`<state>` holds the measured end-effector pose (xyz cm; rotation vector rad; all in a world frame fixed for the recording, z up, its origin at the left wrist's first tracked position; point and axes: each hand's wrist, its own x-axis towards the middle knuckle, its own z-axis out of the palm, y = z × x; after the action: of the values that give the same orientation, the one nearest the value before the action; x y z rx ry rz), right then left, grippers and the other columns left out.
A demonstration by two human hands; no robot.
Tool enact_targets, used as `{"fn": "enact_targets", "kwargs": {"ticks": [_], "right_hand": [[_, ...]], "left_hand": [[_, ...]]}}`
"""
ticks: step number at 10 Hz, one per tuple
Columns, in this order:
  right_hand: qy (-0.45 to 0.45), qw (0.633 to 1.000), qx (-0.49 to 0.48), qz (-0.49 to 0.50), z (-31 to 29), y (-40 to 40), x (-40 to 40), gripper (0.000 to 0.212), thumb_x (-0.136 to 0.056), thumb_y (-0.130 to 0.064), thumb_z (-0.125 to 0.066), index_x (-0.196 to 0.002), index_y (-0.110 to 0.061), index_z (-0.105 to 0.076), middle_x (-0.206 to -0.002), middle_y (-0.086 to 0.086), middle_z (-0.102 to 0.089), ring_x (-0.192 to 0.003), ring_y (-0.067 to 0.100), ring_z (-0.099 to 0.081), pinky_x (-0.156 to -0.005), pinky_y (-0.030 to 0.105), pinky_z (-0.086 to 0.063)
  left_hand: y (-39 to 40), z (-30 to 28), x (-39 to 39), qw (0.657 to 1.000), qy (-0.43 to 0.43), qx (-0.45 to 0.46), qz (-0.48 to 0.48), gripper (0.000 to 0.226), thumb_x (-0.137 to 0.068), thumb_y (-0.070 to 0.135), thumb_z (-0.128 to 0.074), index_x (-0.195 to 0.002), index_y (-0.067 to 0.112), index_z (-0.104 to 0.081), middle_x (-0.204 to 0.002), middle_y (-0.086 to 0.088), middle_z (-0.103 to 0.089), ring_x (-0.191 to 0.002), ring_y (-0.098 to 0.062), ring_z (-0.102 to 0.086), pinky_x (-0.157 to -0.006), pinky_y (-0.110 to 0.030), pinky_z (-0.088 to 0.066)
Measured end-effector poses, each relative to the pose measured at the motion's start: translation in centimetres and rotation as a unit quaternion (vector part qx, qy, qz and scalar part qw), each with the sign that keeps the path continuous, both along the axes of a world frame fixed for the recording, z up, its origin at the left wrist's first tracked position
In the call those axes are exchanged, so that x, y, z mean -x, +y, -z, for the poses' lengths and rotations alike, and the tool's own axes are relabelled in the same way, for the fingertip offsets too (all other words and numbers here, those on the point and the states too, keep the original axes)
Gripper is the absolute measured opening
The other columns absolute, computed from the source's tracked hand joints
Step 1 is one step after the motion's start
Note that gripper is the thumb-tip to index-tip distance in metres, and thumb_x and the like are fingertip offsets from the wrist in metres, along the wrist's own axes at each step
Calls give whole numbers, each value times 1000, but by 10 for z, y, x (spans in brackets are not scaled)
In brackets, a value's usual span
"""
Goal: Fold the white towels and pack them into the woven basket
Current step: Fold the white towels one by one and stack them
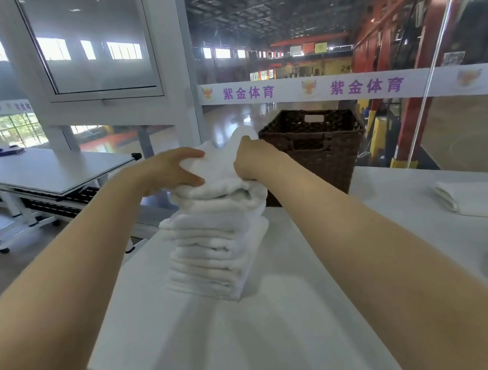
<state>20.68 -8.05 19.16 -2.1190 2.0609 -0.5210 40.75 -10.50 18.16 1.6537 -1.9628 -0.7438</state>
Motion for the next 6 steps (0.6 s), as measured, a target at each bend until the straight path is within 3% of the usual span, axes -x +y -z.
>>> {"fn": "enact_targets", "kwargs": {"ticks": [1,2,3,4,5,6], "right_hand": [[-20,999,-36,-7,13,-9,-18,14,-97,-12,-43,-108,-14,-51,-96,7,-50,-82,23,-47,-62,27,-38],[70,993,-97,17,28,-13,-25,23,-99,-14,-42,-117,-11,-56,-117,8,-58,-104,23,-58,-80,28,-39],[116,985,-123,-13,38,-27,-21,37,-97,-17,-44,-132,-5,-50,-127,13,-55,-117,31,-54,-89,36,-42],[121,981,-148,19,44,-34,-21,59,-94,-26,-39,-150,-11,-29,-154,12,-28,-135,30,-33,-108,40,-33],[123,977,-175,-12,52,-38,-25,67,-95,-31,-34,-156,-14,-10,-162,10,-3,-147,32,-10,-118,45,-18],[131,972,-192,-23,63,-43,-23,66,-96,-31,-32,-156,-13,-11,-163,11,-1,-148,31,-6,-119,46,-14]], "left_hand": [[-13,22,-16,999,-11,-48,7,66,-73,37,-82,-127,58,-50,-140,10,-42,-123,-16,-48,-101,-29,-43],[-22,45,-27,998,-25,-65,10,67,-50,58,-82,-108,70,-51,-146,13,-37,-130,-16,-43,-110,-35,-39],[-26,53,-25,996,-33,-73,25,66,-60,57,-79,-119,64,-48,-141,16,-42,-128,-15,-45,-111,-36,-38],[-29,55,-13,989,-120,-88,-7,42,-86,50,-55,-128,43,-52,-142,12,-42,-130,-19,-39,-110,-36,-33],[-34,57,6,969,-248,-17,11,36,-105,28,-29,-124,12,-54,-135,-7,-50,-125,-29,-41,-95,-40,-38],[-32,64,22,966,-257,-14,38,39,-106,24,-24,-119,0,-52,-131,-16,-52,-119,-31,-47,-99,-35,-37]]}}
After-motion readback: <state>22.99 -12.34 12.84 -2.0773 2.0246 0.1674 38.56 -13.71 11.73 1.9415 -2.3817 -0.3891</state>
